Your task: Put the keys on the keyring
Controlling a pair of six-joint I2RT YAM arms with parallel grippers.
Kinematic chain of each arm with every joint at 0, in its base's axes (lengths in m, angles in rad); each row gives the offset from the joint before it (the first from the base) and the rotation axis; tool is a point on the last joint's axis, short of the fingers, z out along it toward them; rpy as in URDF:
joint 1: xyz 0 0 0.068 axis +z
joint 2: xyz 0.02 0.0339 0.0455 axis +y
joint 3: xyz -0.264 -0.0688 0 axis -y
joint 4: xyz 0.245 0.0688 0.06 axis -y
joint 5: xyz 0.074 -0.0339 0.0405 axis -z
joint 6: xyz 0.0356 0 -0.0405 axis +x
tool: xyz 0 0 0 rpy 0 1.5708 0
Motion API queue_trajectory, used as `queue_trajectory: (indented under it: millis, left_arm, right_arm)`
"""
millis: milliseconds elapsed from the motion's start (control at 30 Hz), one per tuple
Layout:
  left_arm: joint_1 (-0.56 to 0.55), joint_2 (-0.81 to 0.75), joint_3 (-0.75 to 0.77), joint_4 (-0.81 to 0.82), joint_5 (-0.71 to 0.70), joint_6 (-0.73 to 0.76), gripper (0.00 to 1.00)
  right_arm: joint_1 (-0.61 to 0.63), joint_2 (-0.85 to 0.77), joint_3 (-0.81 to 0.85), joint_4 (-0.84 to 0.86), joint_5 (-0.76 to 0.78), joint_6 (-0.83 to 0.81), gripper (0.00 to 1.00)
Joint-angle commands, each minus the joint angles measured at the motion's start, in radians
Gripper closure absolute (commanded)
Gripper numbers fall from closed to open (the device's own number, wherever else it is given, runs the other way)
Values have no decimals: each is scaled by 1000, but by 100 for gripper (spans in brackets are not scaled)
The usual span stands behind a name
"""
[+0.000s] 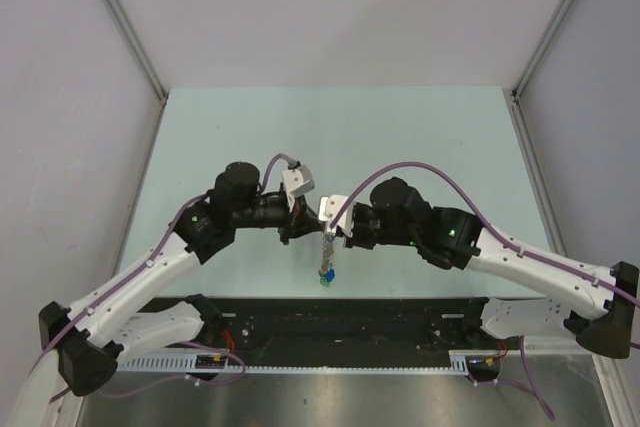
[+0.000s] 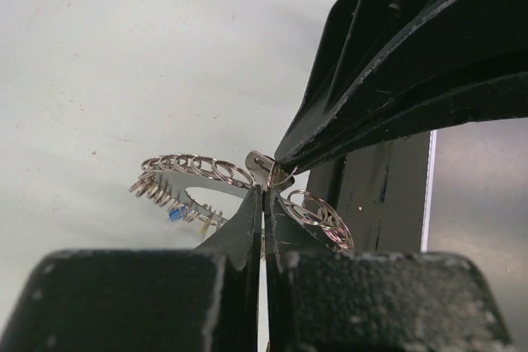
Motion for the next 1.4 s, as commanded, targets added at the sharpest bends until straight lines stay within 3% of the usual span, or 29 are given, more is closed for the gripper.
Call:
queue_trajectory:
  millis: [0,533,800,933,1200,1367]
  left_arm:
    - [9,-60,-5,166,-58,-105,100]
    - [13,-230,-258,558,-292,-383,100]
    - [13,-293,-416,774,-416,-599,100]
    - [13,-316,-446,793,-441,-632,100]
    - [24,-369,-446,669,-456,-560,73]
    - [44,-390,-400,526,-413,-382,62]
  right_arm:
    - [19,-2,40,1,-13,8,100]
    - [21,-12,7,75,-22,66,100]
    - [25,25,7,87,46,75,100]
    - [27,41,7,90,70,69,100]
    - [27,19,8,69,26,-9,100]
    - [27,22,10,38,-7,-41,100]
